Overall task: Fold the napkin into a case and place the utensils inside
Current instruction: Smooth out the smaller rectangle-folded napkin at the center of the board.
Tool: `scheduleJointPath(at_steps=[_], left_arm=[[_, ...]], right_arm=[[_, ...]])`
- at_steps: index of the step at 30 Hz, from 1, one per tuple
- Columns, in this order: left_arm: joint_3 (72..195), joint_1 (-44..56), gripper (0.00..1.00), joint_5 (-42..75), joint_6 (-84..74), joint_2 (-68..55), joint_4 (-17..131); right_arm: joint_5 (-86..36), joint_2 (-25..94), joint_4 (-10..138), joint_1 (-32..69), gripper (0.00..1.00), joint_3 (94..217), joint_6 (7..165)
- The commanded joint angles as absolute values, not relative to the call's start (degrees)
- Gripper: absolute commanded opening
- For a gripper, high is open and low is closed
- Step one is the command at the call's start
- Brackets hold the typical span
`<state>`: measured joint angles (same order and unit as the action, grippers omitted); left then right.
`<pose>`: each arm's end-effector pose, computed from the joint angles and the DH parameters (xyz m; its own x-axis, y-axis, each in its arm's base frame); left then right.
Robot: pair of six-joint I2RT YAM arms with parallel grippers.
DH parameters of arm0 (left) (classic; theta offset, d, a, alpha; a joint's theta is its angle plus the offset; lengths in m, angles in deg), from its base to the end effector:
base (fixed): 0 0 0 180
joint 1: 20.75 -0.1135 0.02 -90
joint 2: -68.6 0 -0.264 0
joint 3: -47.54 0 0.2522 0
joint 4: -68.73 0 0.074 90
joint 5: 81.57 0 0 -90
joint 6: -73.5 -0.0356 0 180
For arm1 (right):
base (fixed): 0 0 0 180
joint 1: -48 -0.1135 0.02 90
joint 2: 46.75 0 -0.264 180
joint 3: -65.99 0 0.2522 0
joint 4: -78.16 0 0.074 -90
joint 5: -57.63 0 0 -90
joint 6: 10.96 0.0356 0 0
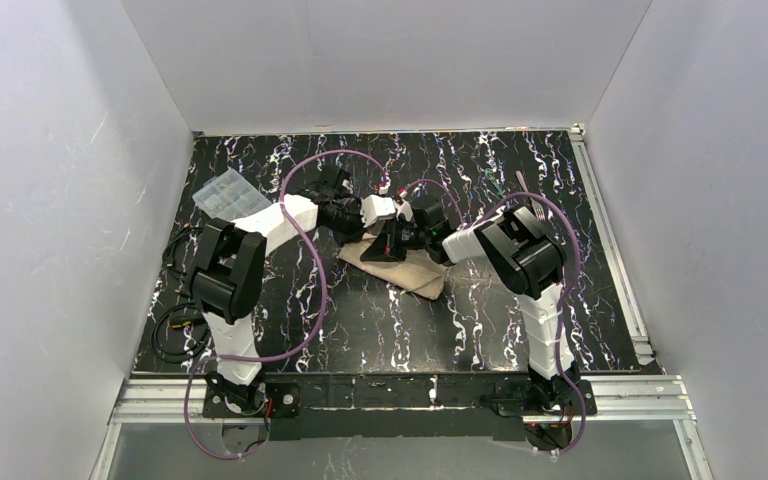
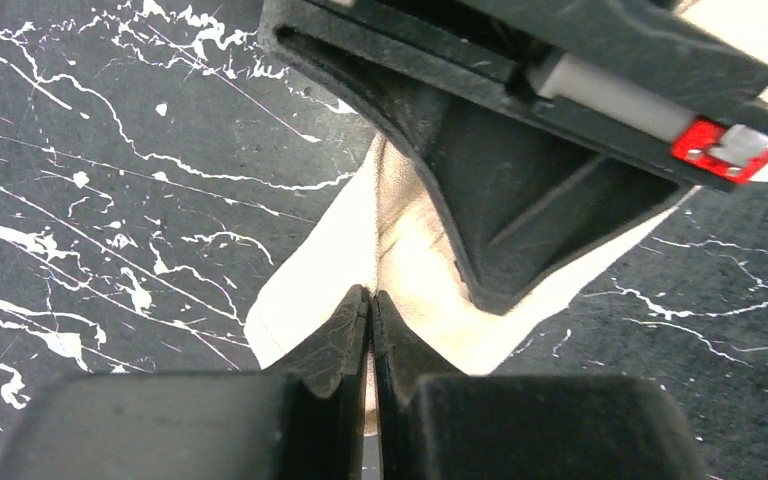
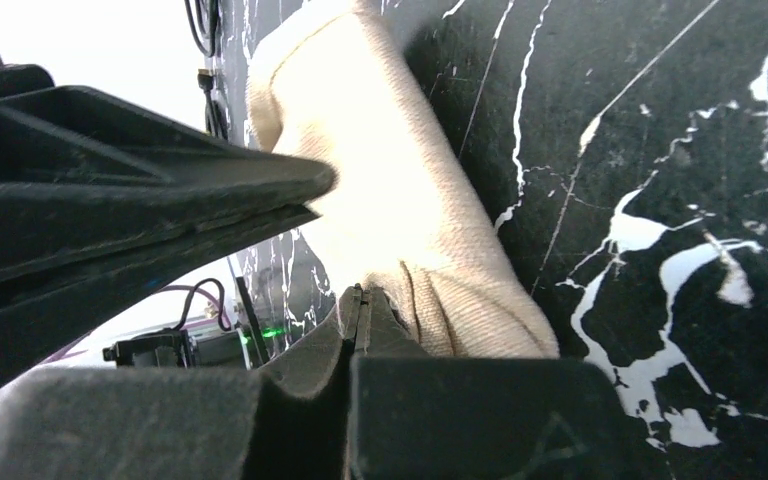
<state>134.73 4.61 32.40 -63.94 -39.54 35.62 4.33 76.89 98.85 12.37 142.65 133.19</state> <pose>0.3555 -0.1845 0.1880 -0.0479 0.7675 -0.6393 0.9493 0.2340 0.2099 0.3373 0.2679 0.1035 -0.9424 0.1241 -0.3105 -0.2368 0.4080 0.8817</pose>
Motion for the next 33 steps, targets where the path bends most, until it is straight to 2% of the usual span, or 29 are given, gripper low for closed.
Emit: scheduleJointPath(at_steps=[1, 20, 33], left_arm=[[133.9, 4.9, 0.00, 35.5, -63.2, -35.0, 30.6], [132.2, 5.0, 0.00, 35.6, -66.6, -36.2, 27.6], [130.5, 5.1, 0.00, 33.2, -68.1, -38.7, 29.0]], right_arm=[[1.3, 77.7, 99.1, 12.7, 0.01, 143.5, 132.6], [-4.9, 75.3, 99.6, 12.7, 0.01, 141.7, 132.3], [4.9, 66.9, 104.2, 17.2, 0.01, 137.1, 133.9]])
